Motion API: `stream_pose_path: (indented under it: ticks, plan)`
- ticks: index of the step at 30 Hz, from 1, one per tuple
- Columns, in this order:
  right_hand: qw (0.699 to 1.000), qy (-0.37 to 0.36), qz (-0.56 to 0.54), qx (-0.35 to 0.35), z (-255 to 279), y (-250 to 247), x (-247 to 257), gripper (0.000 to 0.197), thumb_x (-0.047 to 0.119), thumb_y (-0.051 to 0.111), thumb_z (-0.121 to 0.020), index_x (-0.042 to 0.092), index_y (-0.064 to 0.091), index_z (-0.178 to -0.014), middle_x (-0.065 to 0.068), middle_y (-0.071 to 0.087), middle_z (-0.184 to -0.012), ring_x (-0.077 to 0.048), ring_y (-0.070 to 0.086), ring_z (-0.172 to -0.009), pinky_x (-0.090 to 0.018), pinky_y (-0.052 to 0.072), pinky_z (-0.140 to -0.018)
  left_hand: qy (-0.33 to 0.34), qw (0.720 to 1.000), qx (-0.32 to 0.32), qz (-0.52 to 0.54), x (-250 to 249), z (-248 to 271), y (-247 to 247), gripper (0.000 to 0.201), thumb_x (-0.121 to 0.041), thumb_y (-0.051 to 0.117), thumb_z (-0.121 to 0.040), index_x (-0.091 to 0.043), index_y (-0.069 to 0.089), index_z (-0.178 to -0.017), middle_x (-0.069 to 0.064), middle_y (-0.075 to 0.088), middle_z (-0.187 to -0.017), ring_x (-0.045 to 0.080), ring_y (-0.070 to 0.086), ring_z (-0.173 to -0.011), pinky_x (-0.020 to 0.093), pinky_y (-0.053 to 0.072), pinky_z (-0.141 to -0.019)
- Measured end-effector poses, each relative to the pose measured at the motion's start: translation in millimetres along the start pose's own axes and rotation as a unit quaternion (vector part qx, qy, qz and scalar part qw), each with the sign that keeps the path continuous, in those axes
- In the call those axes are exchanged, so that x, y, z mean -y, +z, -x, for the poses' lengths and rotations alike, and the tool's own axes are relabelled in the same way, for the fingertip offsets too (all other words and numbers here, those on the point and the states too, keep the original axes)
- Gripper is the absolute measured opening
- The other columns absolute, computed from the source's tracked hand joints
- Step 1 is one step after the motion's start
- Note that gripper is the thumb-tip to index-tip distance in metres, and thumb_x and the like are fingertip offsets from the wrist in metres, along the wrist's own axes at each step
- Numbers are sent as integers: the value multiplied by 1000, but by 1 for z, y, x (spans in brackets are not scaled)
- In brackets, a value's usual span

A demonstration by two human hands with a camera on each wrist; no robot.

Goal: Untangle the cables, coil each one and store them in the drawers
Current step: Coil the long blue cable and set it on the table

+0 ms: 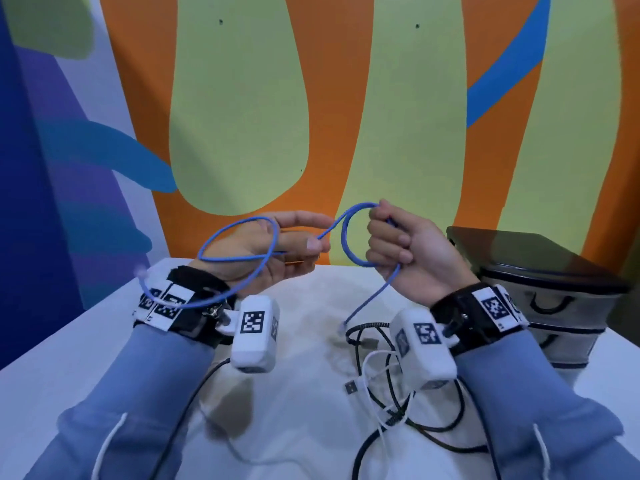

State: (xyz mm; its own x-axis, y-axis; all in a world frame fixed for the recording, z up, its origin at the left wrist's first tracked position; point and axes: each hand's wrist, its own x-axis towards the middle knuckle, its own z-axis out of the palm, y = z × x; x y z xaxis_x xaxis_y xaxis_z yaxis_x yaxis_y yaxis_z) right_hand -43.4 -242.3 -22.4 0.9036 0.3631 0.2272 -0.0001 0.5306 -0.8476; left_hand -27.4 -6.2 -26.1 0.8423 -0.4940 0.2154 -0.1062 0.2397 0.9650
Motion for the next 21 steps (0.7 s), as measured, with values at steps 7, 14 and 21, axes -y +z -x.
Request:
stream_pose_path:
  ticks: [7,14,21]
  plan:
    - [973,-107,-205,10,-6,4,-7,44,19,32,-113,-12,51,-139,-17,72,-128,-15,75,-105,-20,56,-97,49,928,-9,-368,15,-8,23,28,-7,79,-92,-1,71,-118,8,77,-72,17,68,-56,26,55,-58]
    - [850,-224,447,-165,-15,7,-28,29,19,35,-114,2,52,-129,-4,76,-93,-18,72,-94,-21,54,-85,26,942,61,-330,2,1,29,65,-7,88,-78,-12,64,-139,11,74,-78,20,65,-65,26,53,-67]
    - [755,-181,621,-103,-8,10,-21,30,32,41,-112,17,67,-114,9,47,-63,-9,44,-60,-32,33,-63,33,999,-32,-11,-18,11,4,42,3,73,-77,-9,77,-116,12,72,-94,18,64,-74,26,57,-70]
